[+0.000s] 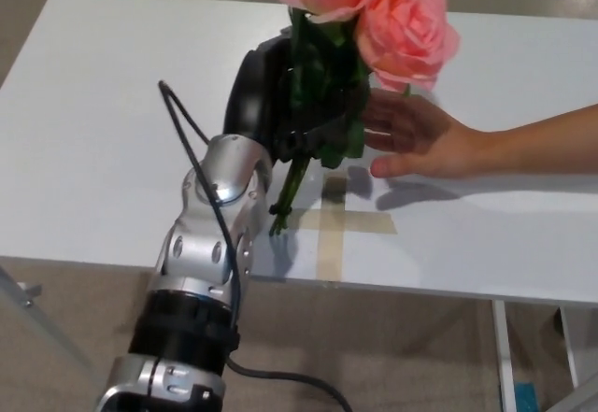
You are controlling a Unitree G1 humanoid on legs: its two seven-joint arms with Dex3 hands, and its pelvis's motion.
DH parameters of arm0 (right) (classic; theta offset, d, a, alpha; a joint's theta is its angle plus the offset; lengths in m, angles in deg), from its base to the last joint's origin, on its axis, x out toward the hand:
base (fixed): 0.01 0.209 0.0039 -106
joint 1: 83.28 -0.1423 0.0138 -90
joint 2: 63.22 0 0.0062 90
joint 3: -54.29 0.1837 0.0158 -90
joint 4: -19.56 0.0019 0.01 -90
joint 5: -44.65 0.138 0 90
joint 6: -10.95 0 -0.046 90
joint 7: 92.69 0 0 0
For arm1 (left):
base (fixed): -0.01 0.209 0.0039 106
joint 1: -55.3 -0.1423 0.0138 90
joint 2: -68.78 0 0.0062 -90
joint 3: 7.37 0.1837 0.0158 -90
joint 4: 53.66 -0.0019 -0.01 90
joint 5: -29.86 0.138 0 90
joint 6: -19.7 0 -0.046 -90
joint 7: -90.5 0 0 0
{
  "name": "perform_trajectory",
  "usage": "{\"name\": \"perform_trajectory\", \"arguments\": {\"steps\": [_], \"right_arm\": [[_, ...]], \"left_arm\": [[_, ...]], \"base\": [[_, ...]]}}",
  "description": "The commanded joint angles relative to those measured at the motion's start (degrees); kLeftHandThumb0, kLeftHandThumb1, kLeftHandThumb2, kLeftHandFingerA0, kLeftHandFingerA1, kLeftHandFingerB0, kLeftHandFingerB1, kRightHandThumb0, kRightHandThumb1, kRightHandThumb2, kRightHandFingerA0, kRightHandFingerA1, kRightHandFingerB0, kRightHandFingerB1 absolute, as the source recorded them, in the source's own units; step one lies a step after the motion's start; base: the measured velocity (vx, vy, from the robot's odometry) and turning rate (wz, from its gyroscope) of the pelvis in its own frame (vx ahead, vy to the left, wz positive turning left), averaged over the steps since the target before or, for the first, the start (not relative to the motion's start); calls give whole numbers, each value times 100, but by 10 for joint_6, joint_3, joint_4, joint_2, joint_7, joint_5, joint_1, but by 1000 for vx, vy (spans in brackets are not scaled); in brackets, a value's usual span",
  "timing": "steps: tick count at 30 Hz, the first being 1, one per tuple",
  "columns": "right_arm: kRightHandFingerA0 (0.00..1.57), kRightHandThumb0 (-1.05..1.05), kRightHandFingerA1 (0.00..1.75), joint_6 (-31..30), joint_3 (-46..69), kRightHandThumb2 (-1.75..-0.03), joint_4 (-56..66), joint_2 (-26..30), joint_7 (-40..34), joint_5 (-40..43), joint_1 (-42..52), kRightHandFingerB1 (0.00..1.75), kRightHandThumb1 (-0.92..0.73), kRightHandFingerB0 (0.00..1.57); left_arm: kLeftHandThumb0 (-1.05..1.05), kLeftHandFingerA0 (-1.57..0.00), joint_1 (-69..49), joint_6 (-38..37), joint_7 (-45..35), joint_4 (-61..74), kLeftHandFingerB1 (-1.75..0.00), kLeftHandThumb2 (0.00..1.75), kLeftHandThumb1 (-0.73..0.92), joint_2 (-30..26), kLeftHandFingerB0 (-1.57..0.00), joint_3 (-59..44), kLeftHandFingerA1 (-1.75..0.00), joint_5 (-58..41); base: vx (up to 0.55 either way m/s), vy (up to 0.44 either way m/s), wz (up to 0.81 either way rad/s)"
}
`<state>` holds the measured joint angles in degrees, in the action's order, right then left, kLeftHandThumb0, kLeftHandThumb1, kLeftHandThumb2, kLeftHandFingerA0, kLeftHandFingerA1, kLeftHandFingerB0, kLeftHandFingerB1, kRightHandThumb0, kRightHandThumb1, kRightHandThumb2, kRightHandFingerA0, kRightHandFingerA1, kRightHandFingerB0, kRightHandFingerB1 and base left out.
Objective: Use the left hand to pick up the rose and passes it to a human.
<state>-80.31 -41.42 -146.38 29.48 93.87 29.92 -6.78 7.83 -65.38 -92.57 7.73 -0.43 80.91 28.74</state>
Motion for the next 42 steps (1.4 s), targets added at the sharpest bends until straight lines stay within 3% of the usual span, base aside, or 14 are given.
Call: {"name": "perform_trajectory", "arguments": {"steps": [1, 16, 33, 42], "right_arm": [[55, -38, 39, 1, 1, -61, -2, -4, -1, 1, 5, 35, -71, 43], [54, -37, 39, 0, -7, -61, 1, -9, -5, -3, -10, 35, -71, 43], [52, -37, 39, -6, -9, -62, 0, -12, 2, -4, -24, 35, -72, 42], [52, -37, 39, 1, -12, -62, 1, -11, 2, -7, -29, 35, -72, 42]], "left_arm": [[-24, -85, 26, -19, 15, -25, -108, 70, 83, 19, -71, 3, -153, -5], [-25, -81, 134, -39, 35, -116, -110, 65, 86, 62, -70, 5, -150, -22], [-25, -82, 139, -51, 42, -163, -113, 65, 86, 110, -69, 18, -148, -47], [-23, -82, 122, -51, 26, -178, -104, 68, 84, 147, -71, 22, -144, -76]], "base": [[0, 0, 0], [0, 0, 0], [0, 0, 0], [0, 0, 0]]}}
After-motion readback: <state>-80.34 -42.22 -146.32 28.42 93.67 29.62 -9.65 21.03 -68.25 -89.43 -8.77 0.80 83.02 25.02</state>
